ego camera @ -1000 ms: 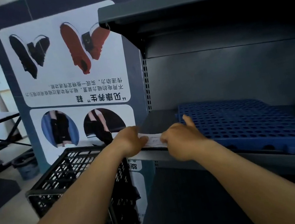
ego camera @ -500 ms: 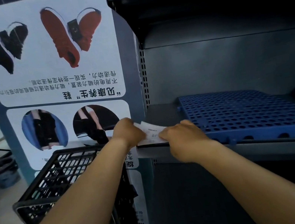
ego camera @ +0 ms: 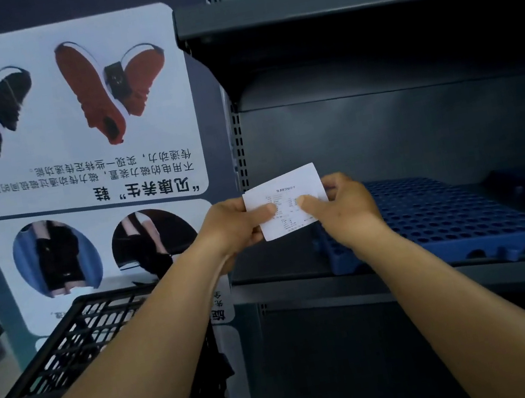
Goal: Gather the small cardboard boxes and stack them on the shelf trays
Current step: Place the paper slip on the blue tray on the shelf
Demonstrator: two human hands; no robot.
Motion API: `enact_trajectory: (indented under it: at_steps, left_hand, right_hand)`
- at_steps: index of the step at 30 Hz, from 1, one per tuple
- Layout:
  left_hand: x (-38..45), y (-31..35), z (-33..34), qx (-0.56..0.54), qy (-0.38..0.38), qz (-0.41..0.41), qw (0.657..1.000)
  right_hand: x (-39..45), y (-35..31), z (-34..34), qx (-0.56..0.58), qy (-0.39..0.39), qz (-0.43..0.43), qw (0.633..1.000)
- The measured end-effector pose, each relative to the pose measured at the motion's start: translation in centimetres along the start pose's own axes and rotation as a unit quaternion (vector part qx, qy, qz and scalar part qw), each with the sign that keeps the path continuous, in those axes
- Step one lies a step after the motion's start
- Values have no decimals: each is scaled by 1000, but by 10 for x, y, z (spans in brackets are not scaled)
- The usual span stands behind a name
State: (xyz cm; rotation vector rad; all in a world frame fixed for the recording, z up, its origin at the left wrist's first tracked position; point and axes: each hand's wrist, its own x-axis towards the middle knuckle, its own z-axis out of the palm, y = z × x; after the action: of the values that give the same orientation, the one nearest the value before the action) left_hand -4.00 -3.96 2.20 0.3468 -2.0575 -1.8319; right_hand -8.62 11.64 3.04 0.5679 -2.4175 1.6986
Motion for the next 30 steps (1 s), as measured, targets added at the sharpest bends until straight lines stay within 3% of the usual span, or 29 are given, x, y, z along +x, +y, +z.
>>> enact_trajectory:
  at_steps: [7,16,22,26,30]
  left_hand:
    - [-5,13,36,-22,-54,20,998]
    - [1,17,61,-2,-31,31,999]
    - [9,19,59,-2,85,61,995]
    - [11,24,59,-6,83,77,994]
    - [10,25,63,-1,41,75,996]
  right_hand:
    - [4,13,-35,42,49,51,997]
    - [6,27,-77,45,60,106,992]
    - [10,37,-89,-106,24,126,986]
    - [7,41,-82,-218,-31,143,965]
    - [9,41,-78,-276,-26,158,948]
